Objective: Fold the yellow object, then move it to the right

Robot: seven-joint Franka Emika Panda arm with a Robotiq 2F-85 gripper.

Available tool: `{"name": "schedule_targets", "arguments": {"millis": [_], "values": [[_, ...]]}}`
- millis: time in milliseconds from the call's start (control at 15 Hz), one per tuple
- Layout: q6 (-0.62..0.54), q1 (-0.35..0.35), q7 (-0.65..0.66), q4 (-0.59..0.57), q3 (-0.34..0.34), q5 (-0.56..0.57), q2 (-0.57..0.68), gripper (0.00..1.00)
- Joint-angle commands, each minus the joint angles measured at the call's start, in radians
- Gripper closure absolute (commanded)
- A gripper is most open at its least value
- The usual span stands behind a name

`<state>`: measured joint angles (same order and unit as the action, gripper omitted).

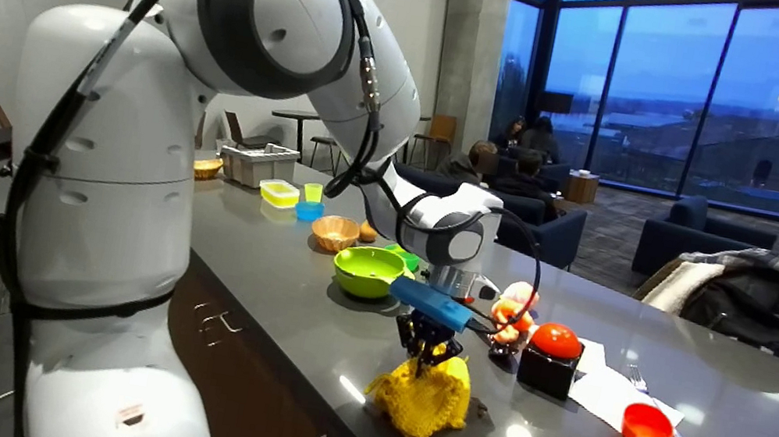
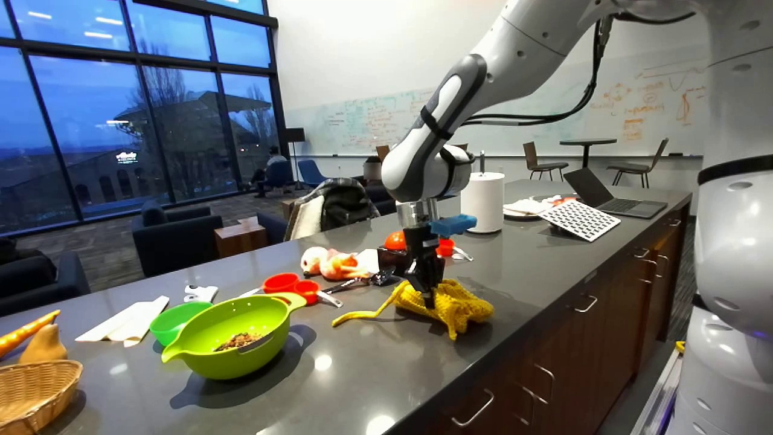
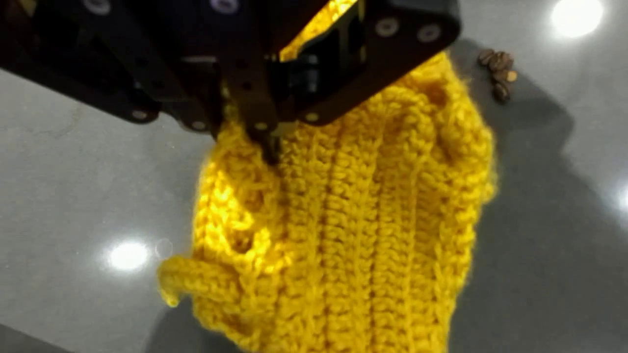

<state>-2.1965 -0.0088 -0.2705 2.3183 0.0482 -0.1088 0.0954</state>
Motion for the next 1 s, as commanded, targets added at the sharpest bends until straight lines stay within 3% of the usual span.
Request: {"name": "schedule_targets", "arguments": {"millis": [0, 933], "values": [[0.084, -0.008, -0.010, 0.002, -0.015, -0.045, -0.043, 0.97], [0.088, 0.071, 0.257, -0.119, 0.015, -0.010, 0.126, 0.97]]}}
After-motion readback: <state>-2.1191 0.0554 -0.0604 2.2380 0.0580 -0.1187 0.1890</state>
